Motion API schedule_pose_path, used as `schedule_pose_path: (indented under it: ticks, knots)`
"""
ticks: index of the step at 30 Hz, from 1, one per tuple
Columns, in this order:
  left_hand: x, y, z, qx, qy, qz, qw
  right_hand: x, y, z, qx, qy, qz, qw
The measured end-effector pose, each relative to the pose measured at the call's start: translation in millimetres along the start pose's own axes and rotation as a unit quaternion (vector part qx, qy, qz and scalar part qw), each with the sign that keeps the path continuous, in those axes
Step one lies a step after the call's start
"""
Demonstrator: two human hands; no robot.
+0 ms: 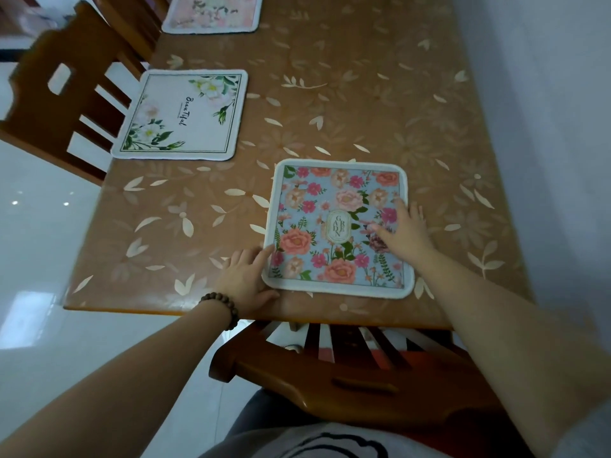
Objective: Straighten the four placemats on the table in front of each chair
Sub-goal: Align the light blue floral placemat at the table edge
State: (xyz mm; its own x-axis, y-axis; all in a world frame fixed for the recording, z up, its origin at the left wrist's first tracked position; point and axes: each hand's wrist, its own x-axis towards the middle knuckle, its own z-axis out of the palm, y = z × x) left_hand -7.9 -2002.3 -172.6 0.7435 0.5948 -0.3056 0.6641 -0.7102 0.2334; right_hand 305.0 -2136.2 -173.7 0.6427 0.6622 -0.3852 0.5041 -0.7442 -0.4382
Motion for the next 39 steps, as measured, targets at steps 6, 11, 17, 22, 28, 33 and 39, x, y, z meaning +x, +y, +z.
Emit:
schedule_pose_path:
  ticks: [6,11,17,22,28,33,39]
  knots:
    - [9.0,5.9,0.3,-0.062,-0.022,-0.005,0.998,-64.9,24.4,19.0,-0.003,-0.009,-0.011,1.0]
    - [6.7,3.7,-2.2,-0.068,-0.041,0.006,0.997,-87.4,31.3,24.8,0.024,-0.02,-0.034,0.999]
    - [2.5,8.1,-6.6,-0.078,-0.065,0.0,0.995,-90.6,27.5,23.5,0.043,-0.013,-0.016,0.999]
    - [-6.3,9.1,-5.1,-0.096,-0.062,0.001,0.993,-100.1,27.5,26.6,0.048,-0.025,0.004,0.999]
    - [-19.3,3.1,-3.0,-0.116,-0.063,0.012,0.991,-114.5,28.3,28.6,0.03,-0.025,-0.002,0.999]
    - [-20.7,-3.2,-5.8,-0.103,-0.054,0.023,0.993,-125.0,30.2,27.1,0.019,-0.04,-0.007,0.999]
    - [-29.3,-8.7,-4.3,-0.083,-0.066,0.053,0.993,-134.4,40.3,26.2,-0.01,-0.051,-0.034,0.998]
